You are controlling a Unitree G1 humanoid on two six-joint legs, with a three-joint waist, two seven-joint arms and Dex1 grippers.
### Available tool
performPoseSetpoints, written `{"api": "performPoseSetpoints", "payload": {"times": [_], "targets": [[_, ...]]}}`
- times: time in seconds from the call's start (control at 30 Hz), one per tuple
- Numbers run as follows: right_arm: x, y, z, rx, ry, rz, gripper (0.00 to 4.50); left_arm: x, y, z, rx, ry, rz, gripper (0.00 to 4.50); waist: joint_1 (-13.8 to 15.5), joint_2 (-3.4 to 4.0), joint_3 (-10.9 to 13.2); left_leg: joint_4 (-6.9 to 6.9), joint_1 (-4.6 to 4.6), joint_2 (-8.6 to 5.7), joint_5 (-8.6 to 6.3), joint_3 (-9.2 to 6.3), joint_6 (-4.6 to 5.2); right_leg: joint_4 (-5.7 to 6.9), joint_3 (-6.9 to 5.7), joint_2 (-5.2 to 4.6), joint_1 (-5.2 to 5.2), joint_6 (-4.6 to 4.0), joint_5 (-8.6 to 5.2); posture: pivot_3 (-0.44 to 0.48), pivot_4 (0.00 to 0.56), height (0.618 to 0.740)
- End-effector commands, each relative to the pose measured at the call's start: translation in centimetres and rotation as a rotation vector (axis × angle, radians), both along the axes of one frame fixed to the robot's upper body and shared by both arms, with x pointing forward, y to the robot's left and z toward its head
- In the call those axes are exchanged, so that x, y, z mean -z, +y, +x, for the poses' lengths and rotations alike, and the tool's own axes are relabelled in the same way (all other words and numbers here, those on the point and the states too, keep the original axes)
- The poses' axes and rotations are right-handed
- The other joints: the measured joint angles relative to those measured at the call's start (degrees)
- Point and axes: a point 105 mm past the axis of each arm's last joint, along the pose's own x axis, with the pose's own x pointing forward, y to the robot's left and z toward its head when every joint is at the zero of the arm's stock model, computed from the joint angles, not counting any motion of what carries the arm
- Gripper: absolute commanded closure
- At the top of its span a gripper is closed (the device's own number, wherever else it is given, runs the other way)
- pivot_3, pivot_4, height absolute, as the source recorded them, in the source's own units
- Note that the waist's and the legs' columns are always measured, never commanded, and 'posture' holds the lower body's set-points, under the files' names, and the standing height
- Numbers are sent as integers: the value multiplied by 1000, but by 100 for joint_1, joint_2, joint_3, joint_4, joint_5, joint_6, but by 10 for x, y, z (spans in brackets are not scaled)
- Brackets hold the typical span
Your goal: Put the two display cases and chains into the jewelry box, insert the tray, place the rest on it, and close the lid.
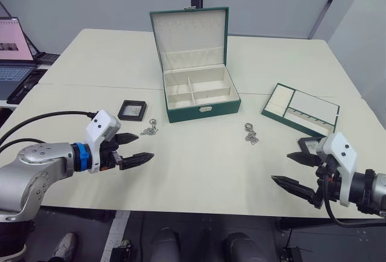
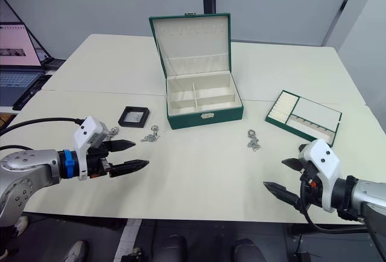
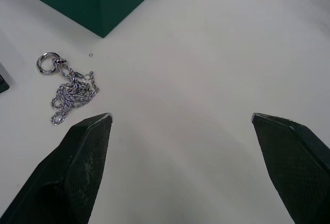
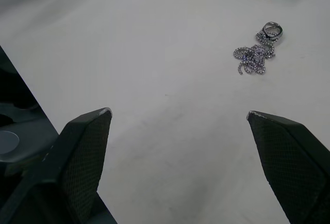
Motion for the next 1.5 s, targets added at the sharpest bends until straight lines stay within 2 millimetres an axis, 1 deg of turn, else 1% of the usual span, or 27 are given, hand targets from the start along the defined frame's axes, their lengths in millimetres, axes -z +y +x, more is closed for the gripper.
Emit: {"api": "performPoseSetpoints", "payload": {"times": [0.03,0.1,0.2,0.37,0.47,0.6,0.67,0.77,0.83,0.97,1.07,1.1,1.17,1.27,1.4,1.5], "targets": [[-6,2,4,-11,-44,-20,31,-9,-2,3,10,-43,13,0,0,0,0,0,0,0,0,0,0,0,0,0,0,0,0,0,150,737],[-6,3,5,-15,-41,-4,31,-10,-3,4,11,-45,6,0,-2,0,0,0,0,0,0,0,0,0,0,0,0,0,0,0,150,737],[-7,2,8,-5,-49,-11,663,-11,-3,5,9,-43,-1,606,-2,0,0,0,0,0,0,-1,0,0,0,0,0,0,0,0,150,737],[-9,0,17,3,-62,-21,2356,-12,-2,10,-4,-48,5,2185,-1,0,0,0,0,0,0,-1,0,0,-1,0,0,0,0,0,150,737],[-12,-2,34,26,-91,-42,3094,-12,-2,21,-35,-62,15,3152,-5,0,0,1,0,-2,0,-1,0,0,0,0,0,0,0,0,150,737],[-20,-2,63,41,-147,-56,4077,-14,-2,42,-97,-80,24,4491,-2,1,0,2,0,-2,1,-2,0,2,-1,0,-3,0,0,0,150,737],[-25,-2,81,51,-170,-62,4488,-14,-4,52,-115,-90,37,4500,-6,1,0,3,0,-2,4,-2,-5,2,-1,0,-3,-1,0,0,150,737],[-30,-5,107,72,-199,-92,4488,-14,-7,68,-142,-99,65,4500,-2,1,1,3,-2,-2,7,0,-10,2,0,0,-7,-1,1,0,150,737],[-31,-6,123,73,-214,-120,4488,-15,-8,82,-178,-117,100,4500,2,2,1,5,-1,-1,7,0,-10,3,-1,0,-8,-1,1,0,150,737],[-33,-9,160,95,-224,-142,4488,-20,-12,113,-244,-136,107,4500,6,2,2,8,-5,-3,9,2,-12,3,-1,0,-11,-1,1,0,150,737],[-31,-8,180,89,-229,-164,4488,-18,-14,134,-288,-146,133,4500,6,4,5,12,-8,-3,11,3,-16,4,-3,0,-16,-2,1,0,150,737],[-29,-8,186,84,-232,-176,4488,-16,-17,138,-287,-146,138,4500,6,4,5,34,-7,-2,11,4,-16,4,-4,0,-12,-2,1,0,150,737],[-28,-6,196,82,-240,-193,4488,-11,-24,145,-272,-138,147,4500,-1,5,5,34,-10,0,11,8,-16,3,-4,0,-19,-2,1,0,150,737],[-25,-4,209,81,-247,-211,4488,-4,-29,155,-287,-122,154,4500,-2,5,5,30,-11,2,12,13,-17,4,-4,0,-23,-2,1,0,150,737],[-19,7,224,75,-251,-208,4488,3,-34,162,-287,-105,171,4500,-22,5,5,30,-10,3,12,15,-18,8,-4,0,-24,-2,1,0,150,737],[-14,20,235,75,-264,-192,4488,5,-37,168,-288,-104,176,4500,-22,6,6,31,-9,4,13,14,-18,12,-6,0,-23,-2,1,0,150,737]]}}
